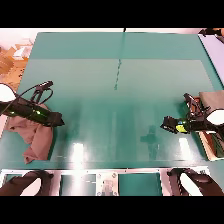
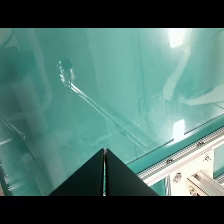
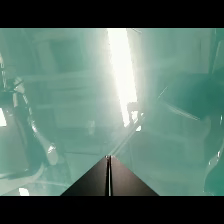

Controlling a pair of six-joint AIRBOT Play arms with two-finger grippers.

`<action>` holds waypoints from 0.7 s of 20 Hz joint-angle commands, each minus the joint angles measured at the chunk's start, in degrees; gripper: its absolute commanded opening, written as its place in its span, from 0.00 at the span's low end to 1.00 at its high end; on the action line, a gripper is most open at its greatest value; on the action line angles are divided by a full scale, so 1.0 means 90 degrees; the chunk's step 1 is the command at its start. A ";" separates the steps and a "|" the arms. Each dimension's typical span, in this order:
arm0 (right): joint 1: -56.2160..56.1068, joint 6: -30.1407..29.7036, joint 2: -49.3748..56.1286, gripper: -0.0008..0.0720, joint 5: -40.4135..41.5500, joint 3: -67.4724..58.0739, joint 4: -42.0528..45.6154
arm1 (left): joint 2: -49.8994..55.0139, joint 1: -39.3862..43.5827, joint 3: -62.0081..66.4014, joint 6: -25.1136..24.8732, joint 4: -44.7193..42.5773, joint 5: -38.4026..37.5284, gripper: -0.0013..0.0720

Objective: Fold the shirts.

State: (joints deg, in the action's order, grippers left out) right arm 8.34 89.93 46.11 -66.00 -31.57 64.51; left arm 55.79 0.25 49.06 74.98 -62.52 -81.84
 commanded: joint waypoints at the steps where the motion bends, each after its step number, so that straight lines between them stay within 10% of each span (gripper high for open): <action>1: -0.0005 0.0000 -0.0005 0.03 -0.0002 0.0002 0.0000 | -0.0005 0.0005 -0.0002 0.0000 0.0000 0.0002 0.05; 14: -0.0005 0.0000 -0.0005 0.03 -0.0002 0.0002 0.0000 | -0.0005 0.0005 0.0000 0.0002 0.0279 0.0522 0.05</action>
State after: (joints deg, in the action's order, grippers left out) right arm 8.34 89.93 46.11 -66.00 -31.57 64.51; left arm 55.79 0.25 49.06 74.98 -62.26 -80.79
